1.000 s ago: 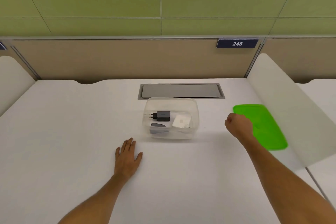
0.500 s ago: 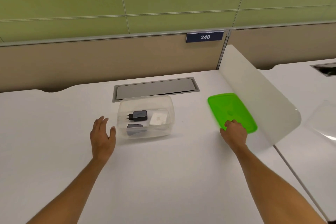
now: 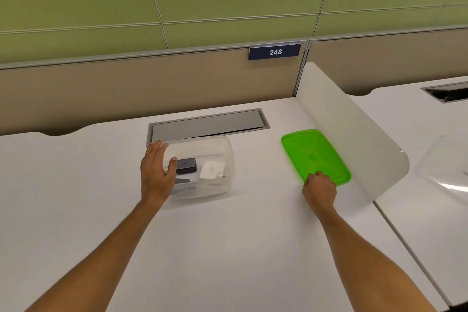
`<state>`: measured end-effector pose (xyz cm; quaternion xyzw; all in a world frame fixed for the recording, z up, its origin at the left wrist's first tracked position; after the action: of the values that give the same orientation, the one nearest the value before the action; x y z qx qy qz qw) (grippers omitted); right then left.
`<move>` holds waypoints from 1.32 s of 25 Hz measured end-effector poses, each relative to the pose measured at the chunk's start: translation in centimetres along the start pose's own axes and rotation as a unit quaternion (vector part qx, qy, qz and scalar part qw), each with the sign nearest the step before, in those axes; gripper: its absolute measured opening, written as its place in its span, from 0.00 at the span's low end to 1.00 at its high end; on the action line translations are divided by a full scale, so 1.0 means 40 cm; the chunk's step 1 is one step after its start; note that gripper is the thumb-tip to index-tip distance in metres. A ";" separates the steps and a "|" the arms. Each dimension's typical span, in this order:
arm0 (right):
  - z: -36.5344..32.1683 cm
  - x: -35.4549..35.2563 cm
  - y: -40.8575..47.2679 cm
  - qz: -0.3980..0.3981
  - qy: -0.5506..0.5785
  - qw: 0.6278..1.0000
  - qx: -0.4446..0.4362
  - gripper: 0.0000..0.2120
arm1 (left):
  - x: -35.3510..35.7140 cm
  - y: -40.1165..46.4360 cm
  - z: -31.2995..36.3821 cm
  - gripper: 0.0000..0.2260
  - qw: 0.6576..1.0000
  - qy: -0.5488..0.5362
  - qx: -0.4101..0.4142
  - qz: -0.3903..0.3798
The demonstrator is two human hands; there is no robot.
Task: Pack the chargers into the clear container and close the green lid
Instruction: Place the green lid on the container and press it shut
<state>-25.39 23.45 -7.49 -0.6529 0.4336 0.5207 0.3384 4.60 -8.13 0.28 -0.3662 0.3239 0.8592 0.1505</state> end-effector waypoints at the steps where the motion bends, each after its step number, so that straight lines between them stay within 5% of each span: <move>1: -0.003 -0.004 0.001 0.013 0.007 1.000 0.001 0.09 | 0.006 0.004 0.011 0.18 1.000 -0.001 0.005 -0.002; 9: -0.049 -0.095 0.050 0.130 0.144 0.981 0.015 0.06 | 0.021 0.027 0.066 0.18 1.000 -0.012 0.026 -0.009; 22: -0.315 -0.369 0.054 0.254 0.413 0.874 -0.045 0.08 | -0.016 0.030 0.060 0.21 0.994 -0.076 -0.056 -0.060; 28: -0.450 -0.437 0.030 0.207 0.489 0.839 -0.117 0.10 | -0.054 0.080 0.031 0.22 0.969 -0.177 -0.161 -0.060; 33: -0.547 -0.408 0.038 0.056 0.590 0.796 -0.124 0.11 | -0.065 0.100 0.013 0.23 0.945 -0.235 -0.212 -0.077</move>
<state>-19.68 6.80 13.43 -0.8445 0.5169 0.1016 -0.0967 4.11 -10.81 4.23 -0.2011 0.0601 0.9555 0.2072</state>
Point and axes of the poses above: each hand's wrist, its own y-axis towards the middle knuckle, its own x-axis out of the palm, z = x × y, the point moved 5 cm from there along y, towards the middle knuckle, and after that the axes turned 9 degrees about y, right-handed, at the moved point
